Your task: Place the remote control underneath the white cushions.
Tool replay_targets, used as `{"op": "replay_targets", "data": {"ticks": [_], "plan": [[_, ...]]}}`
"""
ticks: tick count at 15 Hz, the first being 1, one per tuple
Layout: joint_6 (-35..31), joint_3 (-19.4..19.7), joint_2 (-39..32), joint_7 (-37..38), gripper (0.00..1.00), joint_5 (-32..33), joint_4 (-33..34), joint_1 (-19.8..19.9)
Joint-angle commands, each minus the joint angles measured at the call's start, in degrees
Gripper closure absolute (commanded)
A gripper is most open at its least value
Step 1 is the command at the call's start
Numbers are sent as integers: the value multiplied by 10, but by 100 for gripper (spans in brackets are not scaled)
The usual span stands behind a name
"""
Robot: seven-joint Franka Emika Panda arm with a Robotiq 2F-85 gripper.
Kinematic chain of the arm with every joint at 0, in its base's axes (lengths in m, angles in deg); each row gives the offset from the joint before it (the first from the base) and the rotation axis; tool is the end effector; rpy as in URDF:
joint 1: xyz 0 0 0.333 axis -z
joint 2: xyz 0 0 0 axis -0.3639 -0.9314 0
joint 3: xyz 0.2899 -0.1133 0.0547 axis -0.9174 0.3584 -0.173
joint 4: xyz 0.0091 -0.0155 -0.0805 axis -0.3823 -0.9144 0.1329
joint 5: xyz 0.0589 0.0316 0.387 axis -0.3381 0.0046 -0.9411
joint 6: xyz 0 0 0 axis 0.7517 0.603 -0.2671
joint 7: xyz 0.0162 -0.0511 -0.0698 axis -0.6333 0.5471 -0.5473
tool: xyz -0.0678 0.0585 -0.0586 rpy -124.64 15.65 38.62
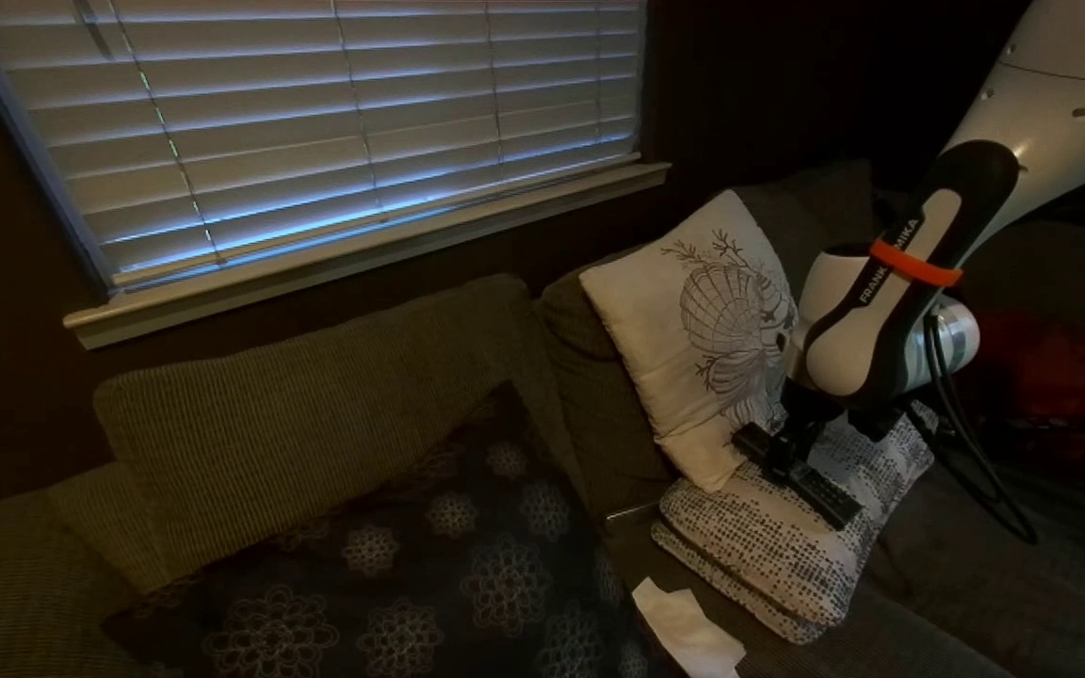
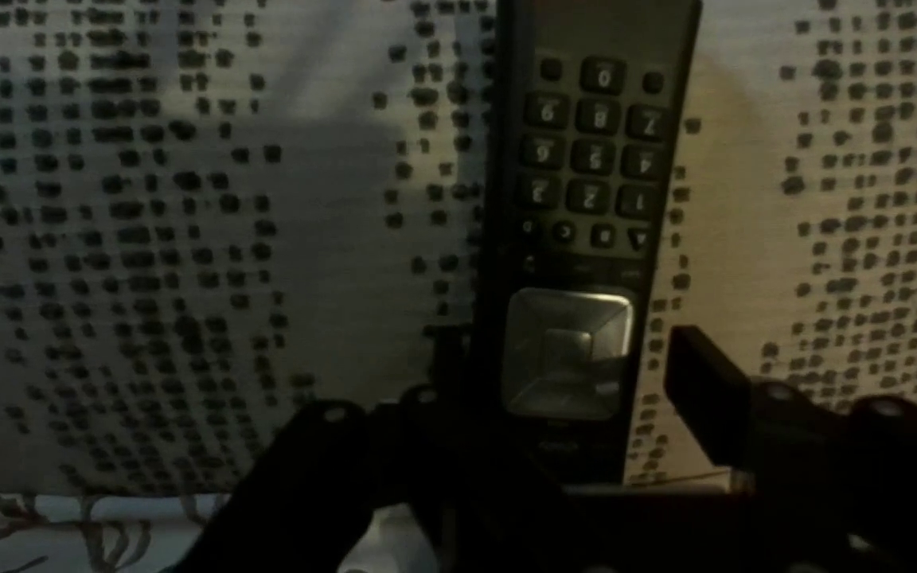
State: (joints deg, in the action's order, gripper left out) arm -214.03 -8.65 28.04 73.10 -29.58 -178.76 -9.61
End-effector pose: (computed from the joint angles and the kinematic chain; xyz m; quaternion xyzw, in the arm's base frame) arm 0.5353 -0.1024 -0.0027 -0.9989 -0.0435 -0.0183 0.0026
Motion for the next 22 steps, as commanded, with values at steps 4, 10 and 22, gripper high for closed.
{"op": "replay_targets", "data": {"ticks": [4, 10, 22], "plan": [[14, -13, -28, 14, 1, 16, 40, 9], [15, -16, -32, 13, 43, 16, 44, 10], [21, -53, 28, -10, 72, 14, -18, 50]]}}
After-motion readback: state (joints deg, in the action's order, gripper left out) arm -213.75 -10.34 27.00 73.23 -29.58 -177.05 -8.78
